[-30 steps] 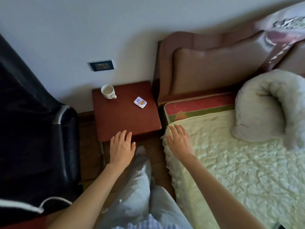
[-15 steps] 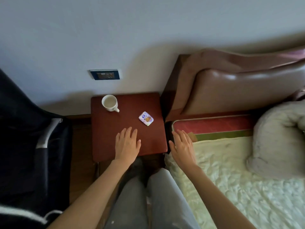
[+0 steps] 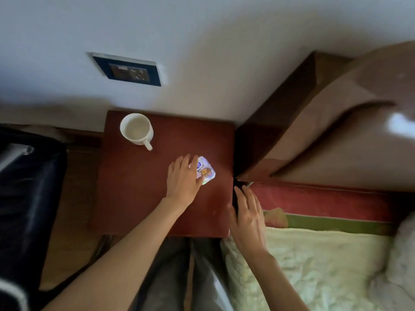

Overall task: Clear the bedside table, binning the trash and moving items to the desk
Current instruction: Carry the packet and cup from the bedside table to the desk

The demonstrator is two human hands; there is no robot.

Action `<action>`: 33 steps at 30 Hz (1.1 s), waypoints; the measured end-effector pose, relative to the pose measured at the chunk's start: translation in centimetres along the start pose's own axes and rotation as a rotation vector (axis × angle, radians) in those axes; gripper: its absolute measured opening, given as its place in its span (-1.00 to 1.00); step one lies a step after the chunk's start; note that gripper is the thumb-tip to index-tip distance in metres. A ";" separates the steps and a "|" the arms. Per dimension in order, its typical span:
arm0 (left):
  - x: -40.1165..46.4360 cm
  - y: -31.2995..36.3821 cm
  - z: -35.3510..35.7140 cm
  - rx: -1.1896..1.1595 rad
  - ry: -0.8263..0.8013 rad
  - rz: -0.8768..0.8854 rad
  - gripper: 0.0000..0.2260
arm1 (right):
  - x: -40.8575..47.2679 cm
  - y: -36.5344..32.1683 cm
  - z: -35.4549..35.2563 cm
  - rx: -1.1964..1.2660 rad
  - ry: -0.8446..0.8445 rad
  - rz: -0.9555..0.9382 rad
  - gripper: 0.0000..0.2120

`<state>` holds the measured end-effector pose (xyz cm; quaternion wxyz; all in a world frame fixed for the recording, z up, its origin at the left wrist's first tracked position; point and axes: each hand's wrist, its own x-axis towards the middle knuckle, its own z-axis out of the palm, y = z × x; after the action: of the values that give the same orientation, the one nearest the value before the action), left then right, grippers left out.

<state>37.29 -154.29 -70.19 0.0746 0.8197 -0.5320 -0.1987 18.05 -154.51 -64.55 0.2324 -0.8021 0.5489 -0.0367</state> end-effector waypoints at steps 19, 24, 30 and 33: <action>-0.3 -0.6 2.8 -0.565 0.085 -0.327 -0.62 | 3.5 1.2 2.9 0.083 -0.060 -0.178 -0.55; -3.1 -2.6 0.2 -0.522 0.277 -0.287 -0.70 | 5.7 -0.7 3.2 0.088 -0.049 -0.252 -0.60; -7.4 -6.6 -2.1 -0.498 0.407 -0.287 -0.73 | 8.4 -6.9 6.1 0.115 -0.072 -0.374 -0.61; -8.9 -8.6 -2.8 -0.498 0.462 -0.323 -0.74 | 9.7 -10.2 8.2 0.108 -0.119 -0.446 -0.60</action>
<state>42.51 -142.84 -68.31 0.3572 0.8730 -0.3005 -0.1411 33.30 -157.51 -69.54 0.2932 -0.8905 0.3408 -0.0693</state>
